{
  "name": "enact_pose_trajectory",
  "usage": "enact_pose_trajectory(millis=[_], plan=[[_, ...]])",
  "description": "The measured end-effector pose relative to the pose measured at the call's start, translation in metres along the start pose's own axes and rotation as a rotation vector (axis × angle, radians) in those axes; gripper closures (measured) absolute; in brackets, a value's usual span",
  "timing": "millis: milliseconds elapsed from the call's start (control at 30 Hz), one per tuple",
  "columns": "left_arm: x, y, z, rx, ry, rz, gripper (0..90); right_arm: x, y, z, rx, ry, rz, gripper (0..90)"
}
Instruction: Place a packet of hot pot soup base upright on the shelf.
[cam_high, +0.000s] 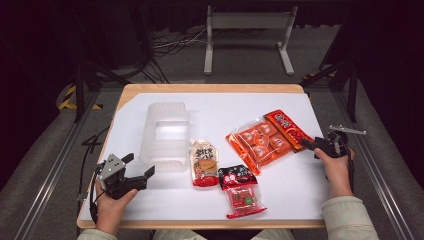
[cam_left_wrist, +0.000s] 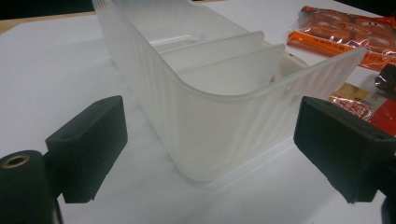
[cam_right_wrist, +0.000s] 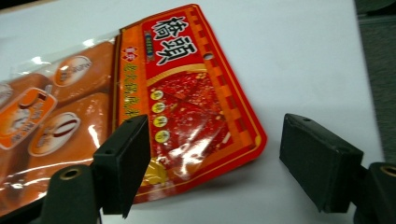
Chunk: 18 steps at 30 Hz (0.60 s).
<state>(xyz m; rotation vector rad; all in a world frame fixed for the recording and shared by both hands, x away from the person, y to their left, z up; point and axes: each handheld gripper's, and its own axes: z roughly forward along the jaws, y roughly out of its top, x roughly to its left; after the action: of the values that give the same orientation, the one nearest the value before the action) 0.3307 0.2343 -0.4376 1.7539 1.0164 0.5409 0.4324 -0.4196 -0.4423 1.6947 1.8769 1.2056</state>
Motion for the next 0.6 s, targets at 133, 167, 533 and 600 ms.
enact_pose_trajectory(millis=[133,167,533,600], plan=[[0.001,0.000,0.000,0.001,0.001,-0.002,10.4,0.003,0.000,0.002,0.010,0.045,0.001,25.5],[0.001,0.000,0.000,0.001,0.000,-0.003,10.4,0.004,0.000,0.003,0.010,0.042,-0.009,25.1],[0.001,-0.001,0.003,0.008,-0.003,-0.003,10.4,0.015,0.004,0.002,-0.044,0.125,-0.032,28.7],[0.001,-0.001,0.002,0.008,-0.003,-0.004,10.4,0.017,0.005,0.004,-0.053,0.138,-0.041,28.8]])
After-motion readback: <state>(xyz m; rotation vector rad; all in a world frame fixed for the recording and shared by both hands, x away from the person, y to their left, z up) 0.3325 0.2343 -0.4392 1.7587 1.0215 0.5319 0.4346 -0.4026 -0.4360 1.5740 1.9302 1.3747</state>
